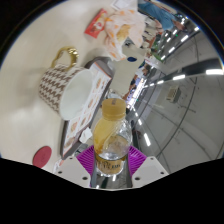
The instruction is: Pour water
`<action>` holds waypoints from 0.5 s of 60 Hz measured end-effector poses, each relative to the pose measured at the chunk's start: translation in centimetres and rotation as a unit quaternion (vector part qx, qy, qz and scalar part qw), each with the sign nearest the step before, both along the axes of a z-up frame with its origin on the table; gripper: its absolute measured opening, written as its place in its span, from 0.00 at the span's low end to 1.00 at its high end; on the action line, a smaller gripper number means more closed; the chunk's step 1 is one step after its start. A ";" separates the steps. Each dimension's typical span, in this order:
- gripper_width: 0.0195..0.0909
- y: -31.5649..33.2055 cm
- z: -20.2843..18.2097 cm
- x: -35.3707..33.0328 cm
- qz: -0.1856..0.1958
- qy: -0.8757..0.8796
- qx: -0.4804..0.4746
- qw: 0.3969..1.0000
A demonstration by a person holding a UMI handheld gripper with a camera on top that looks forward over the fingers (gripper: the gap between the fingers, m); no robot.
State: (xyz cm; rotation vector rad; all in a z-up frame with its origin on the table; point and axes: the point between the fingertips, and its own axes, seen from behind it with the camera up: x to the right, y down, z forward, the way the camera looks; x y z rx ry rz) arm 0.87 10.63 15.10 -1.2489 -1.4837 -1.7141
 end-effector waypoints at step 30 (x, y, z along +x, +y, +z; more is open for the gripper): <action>0.29 -3.9 -2.1 7.1 -0.155 0.766 0.016 0.623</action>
